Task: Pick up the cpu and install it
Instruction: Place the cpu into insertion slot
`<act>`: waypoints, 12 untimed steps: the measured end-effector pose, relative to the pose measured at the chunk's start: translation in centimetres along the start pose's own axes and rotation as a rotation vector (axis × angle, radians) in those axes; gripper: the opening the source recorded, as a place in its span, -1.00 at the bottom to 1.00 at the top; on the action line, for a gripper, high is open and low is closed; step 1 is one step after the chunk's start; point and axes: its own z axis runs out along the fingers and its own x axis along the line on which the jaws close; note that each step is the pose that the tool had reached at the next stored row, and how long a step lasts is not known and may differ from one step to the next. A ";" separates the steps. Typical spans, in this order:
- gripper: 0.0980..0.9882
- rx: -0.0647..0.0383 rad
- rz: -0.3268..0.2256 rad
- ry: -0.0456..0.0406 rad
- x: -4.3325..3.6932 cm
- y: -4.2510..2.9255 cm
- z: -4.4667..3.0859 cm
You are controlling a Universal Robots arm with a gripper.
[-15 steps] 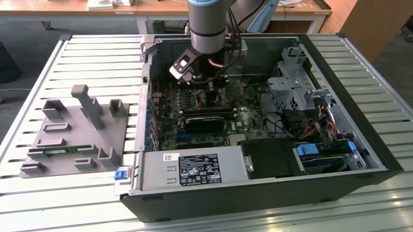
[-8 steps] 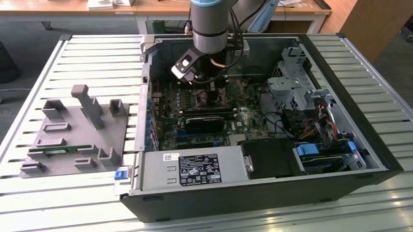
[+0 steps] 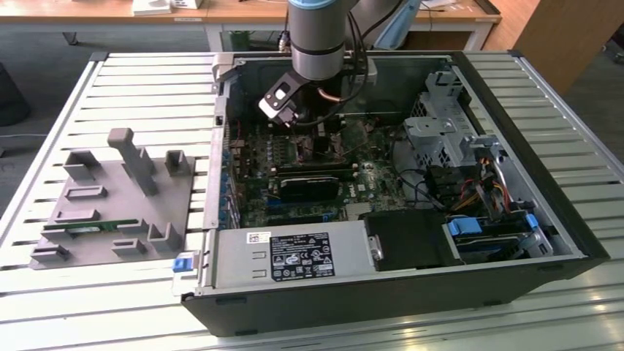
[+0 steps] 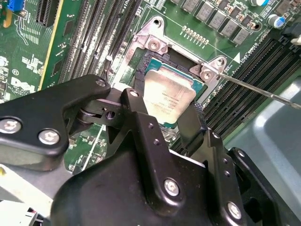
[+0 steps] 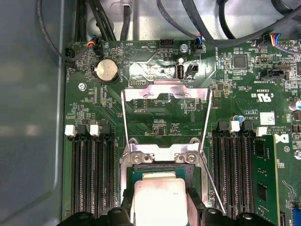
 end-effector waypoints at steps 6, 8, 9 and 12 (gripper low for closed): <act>-0.03 0.000 0.000 -0.0001 0.00 0.00 -0.10; -0.03 0.000 0.000 -0.0001 0.00 -0.07 -0.09; -0.03 -0.001 0.001 0.0001 0.00 -0.14 -0.07; -0.03 -0.001 0.005 -0.0005 -0.01 -0.22 -0.02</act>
